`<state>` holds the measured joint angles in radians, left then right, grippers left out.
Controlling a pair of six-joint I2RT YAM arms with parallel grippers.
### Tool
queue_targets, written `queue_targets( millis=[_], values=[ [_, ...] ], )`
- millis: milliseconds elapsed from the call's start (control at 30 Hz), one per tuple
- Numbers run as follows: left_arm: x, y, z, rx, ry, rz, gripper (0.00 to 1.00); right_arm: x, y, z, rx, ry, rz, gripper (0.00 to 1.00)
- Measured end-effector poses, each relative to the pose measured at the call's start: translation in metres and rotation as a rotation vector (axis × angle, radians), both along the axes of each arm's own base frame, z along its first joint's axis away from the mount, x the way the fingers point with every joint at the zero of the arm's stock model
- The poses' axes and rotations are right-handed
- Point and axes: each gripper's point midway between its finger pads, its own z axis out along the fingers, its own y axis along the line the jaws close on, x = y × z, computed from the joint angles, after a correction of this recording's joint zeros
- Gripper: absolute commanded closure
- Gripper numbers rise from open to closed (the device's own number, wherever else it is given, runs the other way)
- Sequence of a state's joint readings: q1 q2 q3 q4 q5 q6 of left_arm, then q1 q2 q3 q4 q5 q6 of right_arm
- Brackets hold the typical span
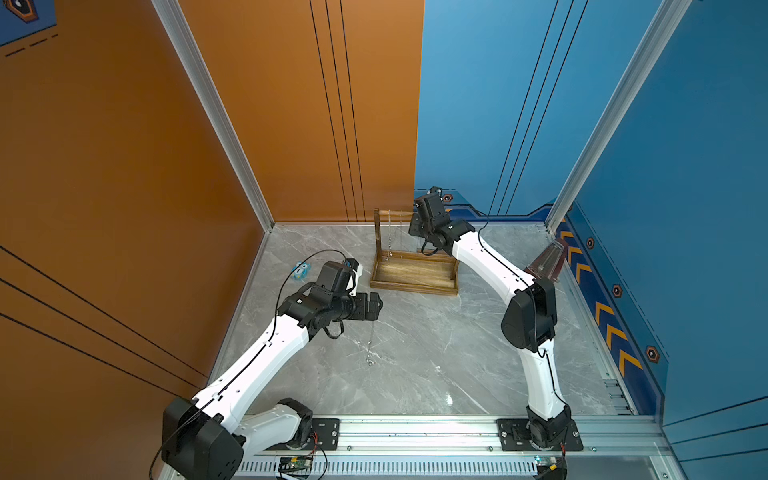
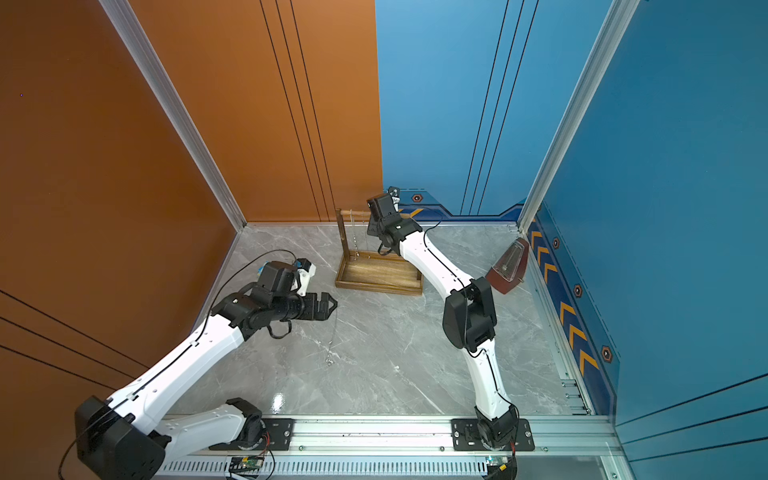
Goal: Take the necklace off the jewelry display stand
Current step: Take off the necklace from the stand.
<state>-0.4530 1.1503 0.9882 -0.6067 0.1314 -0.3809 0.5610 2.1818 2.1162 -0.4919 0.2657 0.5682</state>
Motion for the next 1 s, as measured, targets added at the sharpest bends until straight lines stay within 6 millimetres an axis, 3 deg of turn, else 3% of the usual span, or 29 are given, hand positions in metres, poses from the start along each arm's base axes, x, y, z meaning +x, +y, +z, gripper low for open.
queue_targets(
  millis=[267,500,733,1000],
  values=[
    [-0.001,-0.001,0.000,0.000,0.000,-0.005,0.02,-0.002,-0.009,-0.011,-0.005,0.028,-0.011,1.00],
    [-0.001,-0.002,-0.001,0.001,0.002,-0.007,0.02,-0.008,-0.017,0.011,0.024,0.008,-0.006,1.00],
    [-0.001,-0.002,-0.001,0.001,0.002,-0.006,0.02,-0.013,-0.039,0.046,0.066,-0.034,-0.022,1.00],
    [-0.001,-0.002,-0.001,0.001,0.002,-0.006,0.01,-0.011,-0.059,0.048,0.081,-0.026,-0.042,1.00]
  ],
)
